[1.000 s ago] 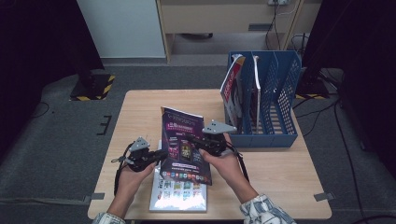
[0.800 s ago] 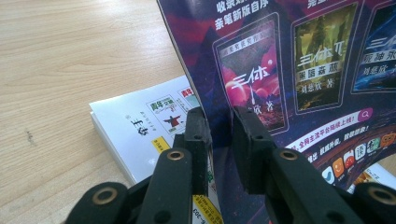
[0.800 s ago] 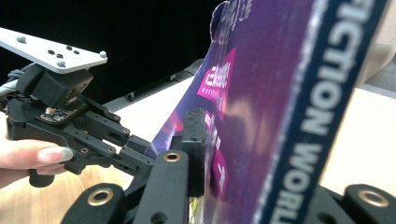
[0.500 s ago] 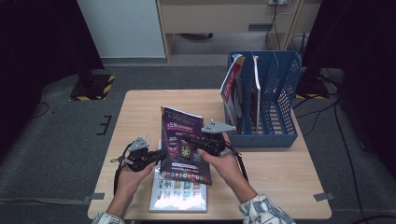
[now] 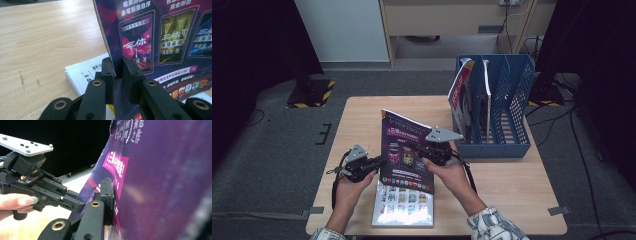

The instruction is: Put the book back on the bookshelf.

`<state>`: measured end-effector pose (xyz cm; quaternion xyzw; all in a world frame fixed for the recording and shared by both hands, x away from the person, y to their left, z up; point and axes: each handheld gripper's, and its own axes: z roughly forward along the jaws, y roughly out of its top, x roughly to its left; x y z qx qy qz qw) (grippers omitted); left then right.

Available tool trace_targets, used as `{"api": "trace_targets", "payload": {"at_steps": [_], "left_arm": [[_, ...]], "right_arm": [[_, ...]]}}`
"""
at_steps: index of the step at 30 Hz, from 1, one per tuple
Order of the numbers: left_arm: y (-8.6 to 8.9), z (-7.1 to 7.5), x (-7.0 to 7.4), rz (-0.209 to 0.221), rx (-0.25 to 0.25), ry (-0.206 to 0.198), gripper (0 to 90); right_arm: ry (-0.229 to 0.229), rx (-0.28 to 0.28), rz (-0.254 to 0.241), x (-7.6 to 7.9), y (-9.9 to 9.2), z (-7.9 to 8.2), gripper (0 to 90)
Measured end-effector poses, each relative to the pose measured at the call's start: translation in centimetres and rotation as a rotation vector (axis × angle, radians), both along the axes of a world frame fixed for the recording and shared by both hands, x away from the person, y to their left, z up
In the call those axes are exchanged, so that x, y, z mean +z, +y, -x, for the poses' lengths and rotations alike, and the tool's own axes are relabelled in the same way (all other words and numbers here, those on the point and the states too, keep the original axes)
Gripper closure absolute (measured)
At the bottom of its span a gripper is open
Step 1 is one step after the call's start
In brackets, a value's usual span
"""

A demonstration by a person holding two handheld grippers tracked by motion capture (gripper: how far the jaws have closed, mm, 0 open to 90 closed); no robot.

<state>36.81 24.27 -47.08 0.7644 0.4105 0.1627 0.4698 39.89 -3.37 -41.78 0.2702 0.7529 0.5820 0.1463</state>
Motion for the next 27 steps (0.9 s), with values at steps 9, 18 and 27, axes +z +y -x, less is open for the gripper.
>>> {"api": "trace_targets", "payload": {"at_steps": [9,18,27], "left_arm": [[0.3,-0.3,0.8,0.03,0.032,-0.053,80.1],[0.6,-0.2,0.7,0.034,0.04,-0.067,80.5],[0.6,-0.1,0.7,0.039,0.035,-0.07,80.5]], "right_arm": [[-0.045,0.003,-0.024,0.5,0.0,-0.3,82.9],[-0.064,0.027,-0.035,0.8,0.4,0.0,82.2],[-0.075,0.034,-0.054,1.7,0.1,0.1,80.5]]}}
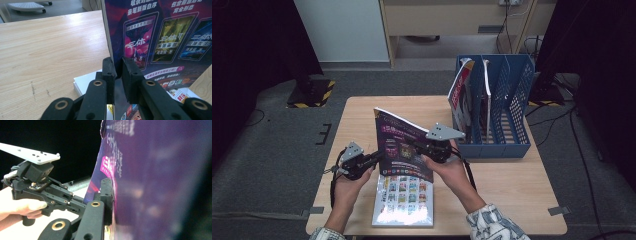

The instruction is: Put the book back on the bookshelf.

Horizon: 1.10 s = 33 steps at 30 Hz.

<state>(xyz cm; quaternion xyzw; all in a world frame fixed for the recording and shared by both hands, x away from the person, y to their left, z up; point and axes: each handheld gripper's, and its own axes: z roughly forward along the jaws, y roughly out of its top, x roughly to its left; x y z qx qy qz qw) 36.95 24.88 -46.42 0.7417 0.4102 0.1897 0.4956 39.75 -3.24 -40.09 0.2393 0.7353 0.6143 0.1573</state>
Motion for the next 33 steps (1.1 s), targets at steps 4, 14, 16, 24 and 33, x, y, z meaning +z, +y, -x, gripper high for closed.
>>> {"api": "trace_targets", "payload": {"at_steps": [4,14,16,24,33], "left_arm": [[0.0,0.0,0.0,0.0,-0.001,0.0,80.5],[0.0,0.1,0.0,0.004,-0.005,-0.003,80.6],[0.1,0.1,0.0,0.004,-0.005,-0.002,80.5],[0.0,0.1,0.0,0.003,-0.005,-0.004,80.5],[0.1,0.1,-0.1,0.004,-0.005,-0.001,80.5]], "right_arm": [[-0.002,0.004,-0.004,0.1,0.0,0.0,79.8],[-0.016,0.021,-0.017,0.7,-0.1,-0.1,75.9],[-0.015,0.021,-0.02,0.7,-0.1,-0.1,75.8],[-0.025,0.025,-0.068,1.4,-0.5,-0.2,79.3],[-0.032,0.035,-0.052,1.2,-0.1,0.0,79.2]]}}
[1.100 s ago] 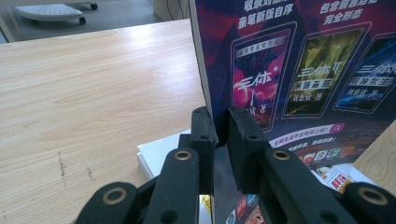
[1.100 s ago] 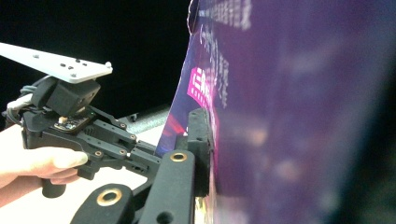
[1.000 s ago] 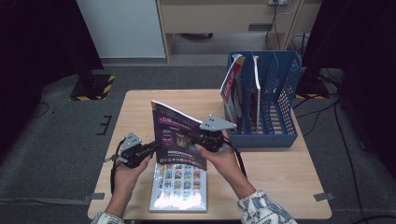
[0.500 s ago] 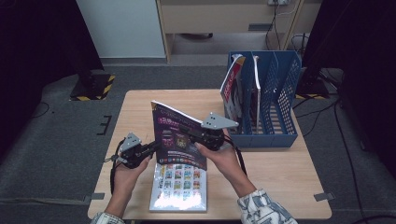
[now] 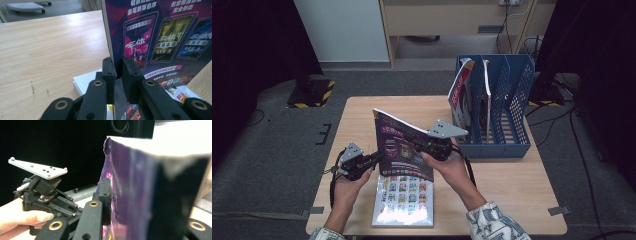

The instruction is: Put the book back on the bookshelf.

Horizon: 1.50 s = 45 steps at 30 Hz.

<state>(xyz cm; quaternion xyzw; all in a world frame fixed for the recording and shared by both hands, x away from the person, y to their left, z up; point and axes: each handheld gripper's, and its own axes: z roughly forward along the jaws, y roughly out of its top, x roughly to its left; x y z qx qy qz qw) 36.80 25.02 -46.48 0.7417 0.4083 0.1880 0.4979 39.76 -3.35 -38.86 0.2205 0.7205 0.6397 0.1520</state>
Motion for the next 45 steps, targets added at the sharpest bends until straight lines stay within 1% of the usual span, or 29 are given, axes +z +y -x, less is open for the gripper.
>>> {"api": "trace_targets", "payload": {"at_steps": [3,5,6,11,16,18,19,20,21,22,23,24,26,29,33,35,36,38,40,41,45], "left_arm": [[0.0,0.0,0.0,0.0,0.0,0.001,80.5],[0.1,0.0,0.0,0.002,0.001,0.002,80.4],[0.1,0.0,0.0,0.003,0.001,0.002,80.4],[0.1,0.0,-0.1,0.007,0.007,0.003,80.0],[0.1,-0.2,-0.3,0.011,0.019,0.008,77.6],[0.1,-0.2,-0.4,0.012,0.024,0.009,75.3],[0.1,-0.2,-0.4,0.01,0.029,0.007,70.6],[0.1,-0.2,-0.5,0.008,0.034,0.005,70.6],[0.2,-0.2,-0.5,0.01,0.039,0.002,67.3],[0.2,-0.3,-0.6,0.022,0.044,-0.002,57.0],[0.2,-0.3,-0.8,0.017,0.057,-0.005,37.6],[0.3,-0.3,-0.8,0.006,0.066,-0.007,37.6],[0.7,-0.3,-1.2,0.002,0.068,-0.001,30.9],[1.2,-0.4,-1.5,-0.015,0.088,0.009,25.6],[1.7,-0.5,-1.7,-0.016,0.108,0.02,24.5],[1.8,-0.5,-1.8,-0.02,0.115,0.024,24.5],[1.8,-0.5,-1.8,-0.021,0.116,0.024,24.5],[1.8,-0.6,-1.8,-0.025,0.118,0.025,24.5],[1.8,-0.6,-1.9,-0.026,0.118,0.024,24.5],[1.8,-0.6,-1.9,-0.026,0.118,0.024,24.5],[1.7,-0.6,-2.0,-0.033,0.119,0.027,24.5]], "right_arm": [[0.003,-0.006,0.004,-0.2,0.2,-0.1,78.7],[0.004,-0.021,0.003,-0.2,0.2,-0.2,82.9],[0.002,-0.03,0.003,-0.2,0.1,-0.2,83.3],[0.004,-0.041,0.008,-0.2,0.2,-0.2,84.0],[-0.003,-0.036,0.014,-0.1,0.4,0.1,84.1],[-0.002,-0.034,0.018,0.0,0.5,0.2,84.1],[0.003,-0.04,0.018,0.1,0.5,0.3,84.2],[0.003,-0.04,0.018,0.1,0.5,0.3,84.2],[0.003,-0.041,0.019,0.1,0.6,0.3,84.2],[0.004,-0.043,0.018,0.1,0.6,0.3,84.2],[0.005,-0.05,0.02,0.1,0.6,0.3,84.2],[0.005,-0.05,0.02,0.1,0.6,0.3,84.2],[0.014,-0.055,0.019,0.1,0.6,0.3,84.2],[0.015,-0.062,0.018,0.2,0.5,0.3,84.3],[0.003,-0.076,0.007,0.7,0.4,0.3,84.3],[-0.008,-0.084,-0.005,1.4,0.3,0.4,84.3],[-0.008,-0.084,-0.005,1.4,0.3,0.4,84.3],[-0.028,-0.093,0.005,1.8,0.2,0.4,84.3],[-0.031,-0.094,0.002,2.3,0.0,0.3,84.3],[-0.028,-0.096,-0.008,2.6,-0.3,0.2,84.3],[-0.032,-0.098,-0.003,3.0,-0.4,0.2,84.3]]}}
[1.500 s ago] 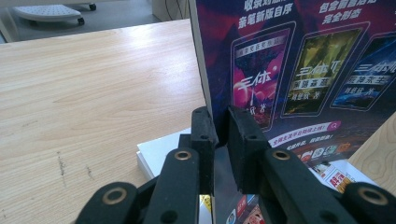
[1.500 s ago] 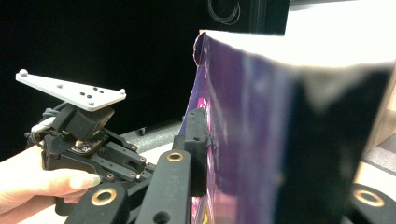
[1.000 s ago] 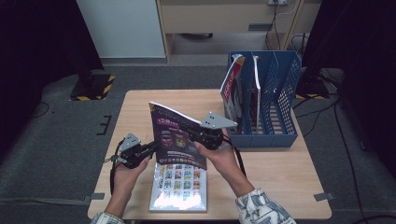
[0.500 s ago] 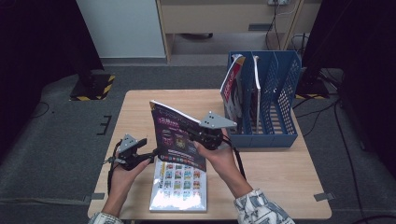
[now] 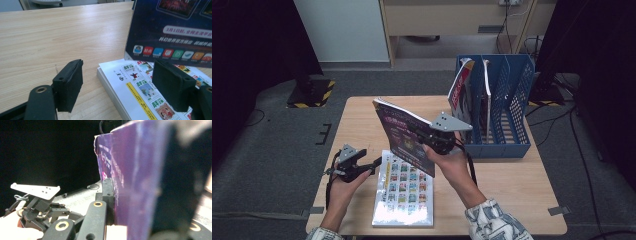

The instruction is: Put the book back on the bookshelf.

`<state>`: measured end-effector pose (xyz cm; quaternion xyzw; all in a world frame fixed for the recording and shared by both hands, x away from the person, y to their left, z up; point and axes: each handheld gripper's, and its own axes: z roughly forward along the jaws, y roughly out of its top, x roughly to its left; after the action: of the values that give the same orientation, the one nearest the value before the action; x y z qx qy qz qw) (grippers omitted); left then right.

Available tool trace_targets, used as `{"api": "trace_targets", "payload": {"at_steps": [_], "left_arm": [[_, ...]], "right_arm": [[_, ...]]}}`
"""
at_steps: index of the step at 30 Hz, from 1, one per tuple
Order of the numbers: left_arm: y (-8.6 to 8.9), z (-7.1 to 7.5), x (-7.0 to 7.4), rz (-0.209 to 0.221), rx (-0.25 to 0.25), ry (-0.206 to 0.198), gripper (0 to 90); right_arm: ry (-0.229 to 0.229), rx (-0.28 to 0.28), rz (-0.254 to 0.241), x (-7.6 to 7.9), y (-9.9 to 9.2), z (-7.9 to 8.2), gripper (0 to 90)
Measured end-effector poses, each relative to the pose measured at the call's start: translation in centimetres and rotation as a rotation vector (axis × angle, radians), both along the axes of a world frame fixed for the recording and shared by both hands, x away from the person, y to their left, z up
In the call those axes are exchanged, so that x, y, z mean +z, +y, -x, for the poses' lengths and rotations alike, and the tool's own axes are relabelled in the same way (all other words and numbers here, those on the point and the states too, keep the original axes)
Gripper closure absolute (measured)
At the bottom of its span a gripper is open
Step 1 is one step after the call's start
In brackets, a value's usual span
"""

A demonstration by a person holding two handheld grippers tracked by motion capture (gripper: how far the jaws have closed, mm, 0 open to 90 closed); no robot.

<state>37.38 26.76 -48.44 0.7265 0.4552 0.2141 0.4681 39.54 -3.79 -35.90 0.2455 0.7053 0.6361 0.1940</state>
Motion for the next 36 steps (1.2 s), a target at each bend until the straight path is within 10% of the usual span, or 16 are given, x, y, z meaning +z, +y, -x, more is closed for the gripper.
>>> {"api": "trace_targets", "payload": {"at_steps": [36], "left_arm": [[-0.3,-0.5,-0.8,-0.099,0.018,0.051,13.0]], "right_arm": [[0.044,-0.019,-0.002,0.8,-5.9,-0.7,84.3]]}}
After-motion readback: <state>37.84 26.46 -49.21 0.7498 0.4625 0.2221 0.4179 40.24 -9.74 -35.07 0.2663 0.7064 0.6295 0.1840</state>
